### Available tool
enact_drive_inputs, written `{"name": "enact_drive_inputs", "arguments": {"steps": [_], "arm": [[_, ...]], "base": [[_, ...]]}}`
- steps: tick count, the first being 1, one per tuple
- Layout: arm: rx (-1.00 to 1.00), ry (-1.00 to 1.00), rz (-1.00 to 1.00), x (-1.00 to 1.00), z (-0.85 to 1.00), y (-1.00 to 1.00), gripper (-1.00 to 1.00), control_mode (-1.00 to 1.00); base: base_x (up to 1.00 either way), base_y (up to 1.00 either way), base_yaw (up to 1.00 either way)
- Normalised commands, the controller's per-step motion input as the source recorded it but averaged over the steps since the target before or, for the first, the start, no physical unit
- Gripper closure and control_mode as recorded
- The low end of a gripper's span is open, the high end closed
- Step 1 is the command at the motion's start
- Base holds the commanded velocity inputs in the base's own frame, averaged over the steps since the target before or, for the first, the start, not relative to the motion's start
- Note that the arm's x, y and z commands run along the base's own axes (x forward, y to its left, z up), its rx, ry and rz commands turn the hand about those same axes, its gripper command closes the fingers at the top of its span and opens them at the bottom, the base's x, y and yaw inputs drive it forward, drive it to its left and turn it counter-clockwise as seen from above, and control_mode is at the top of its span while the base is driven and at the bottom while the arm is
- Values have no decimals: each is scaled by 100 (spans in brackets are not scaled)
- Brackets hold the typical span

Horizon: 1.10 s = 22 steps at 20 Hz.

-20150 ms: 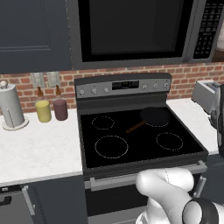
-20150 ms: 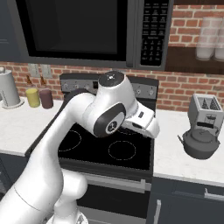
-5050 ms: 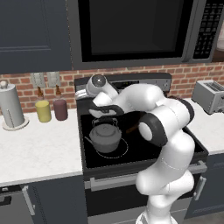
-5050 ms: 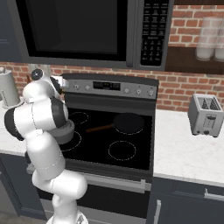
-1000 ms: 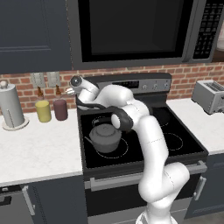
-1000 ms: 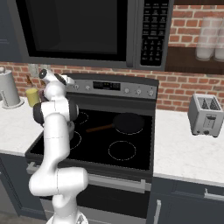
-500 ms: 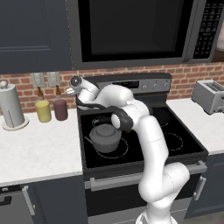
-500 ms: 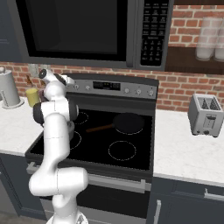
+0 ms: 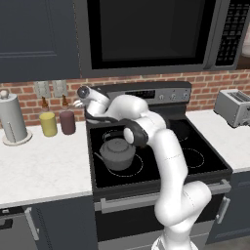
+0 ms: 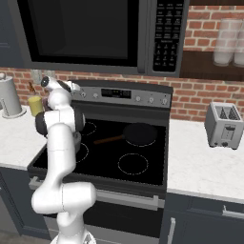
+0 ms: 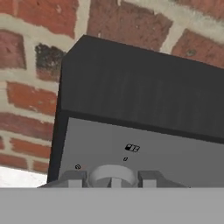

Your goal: Pick the kettle from the counter and place it on a stove burner. Then turn the burner on.

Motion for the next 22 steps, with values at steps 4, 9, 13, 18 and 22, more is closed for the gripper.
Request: {"name": "enact_drive_inputs", "arguments": {"steps": [4, 9, 13, 18, 22], "arm": [[-35, -1, 18, -1, 0, 20, 100, -100], [-38, 0, 19, 0, 0, 23, 100, -100], [-33, 0, 18, 0, 6, 21, 100, -100], [-27, 0, 16, 0, 9, 21, 100, -100], [-6, 0, 4, 0, 3, 8, 100, -100]], "base": [[0, 0, 0], [0, 0, 0], [0, 0, 0], [0, 0, 0], [0, 0, 0]]}}
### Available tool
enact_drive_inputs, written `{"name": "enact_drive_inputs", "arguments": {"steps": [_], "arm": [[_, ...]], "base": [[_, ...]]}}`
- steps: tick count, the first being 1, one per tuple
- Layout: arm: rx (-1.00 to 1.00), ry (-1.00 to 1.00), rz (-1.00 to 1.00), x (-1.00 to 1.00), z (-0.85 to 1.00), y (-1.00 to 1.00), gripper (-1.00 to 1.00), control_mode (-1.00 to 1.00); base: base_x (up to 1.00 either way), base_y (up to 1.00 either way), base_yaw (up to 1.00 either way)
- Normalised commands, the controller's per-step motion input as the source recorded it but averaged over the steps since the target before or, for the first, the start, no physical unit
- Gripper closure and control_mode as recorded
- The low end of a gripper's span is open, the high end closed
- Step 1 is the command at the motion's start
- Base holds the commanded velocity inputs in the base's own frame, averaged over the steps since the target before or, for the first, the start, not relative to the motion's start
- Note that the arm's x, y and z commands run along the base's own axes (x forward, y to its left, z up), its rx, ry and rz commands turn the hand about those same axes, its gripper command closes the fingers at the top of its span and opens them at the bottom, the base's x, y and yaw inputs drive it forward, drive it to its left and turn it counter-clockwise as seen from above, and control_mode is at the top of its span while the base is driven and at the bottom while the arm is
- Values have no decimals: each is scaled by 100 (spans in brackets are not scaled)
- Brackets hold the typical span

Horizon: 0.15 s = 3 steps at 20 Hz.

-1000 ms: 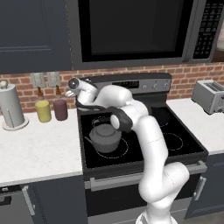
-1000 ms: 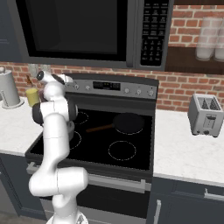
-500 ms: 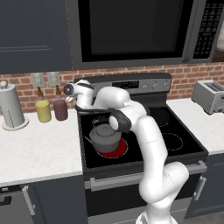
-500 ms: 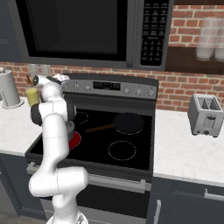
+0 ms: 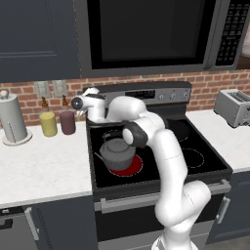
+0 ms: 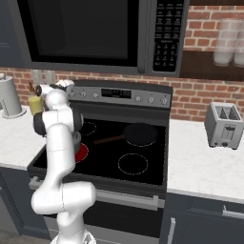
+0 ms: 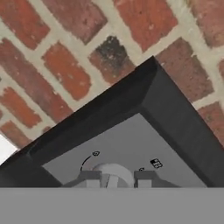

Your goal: Pick the kettle from the counter and place it on a stove burner. Then turn the burner on.

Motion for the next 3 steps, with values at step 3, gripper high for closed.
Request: {"name": "enact_drive_inputs", "arguments": {"steps": [3], "arm": [[0, 0, 0, 0, 0, 0, 100, -100]], "base": [[0, 0, 0]]}}
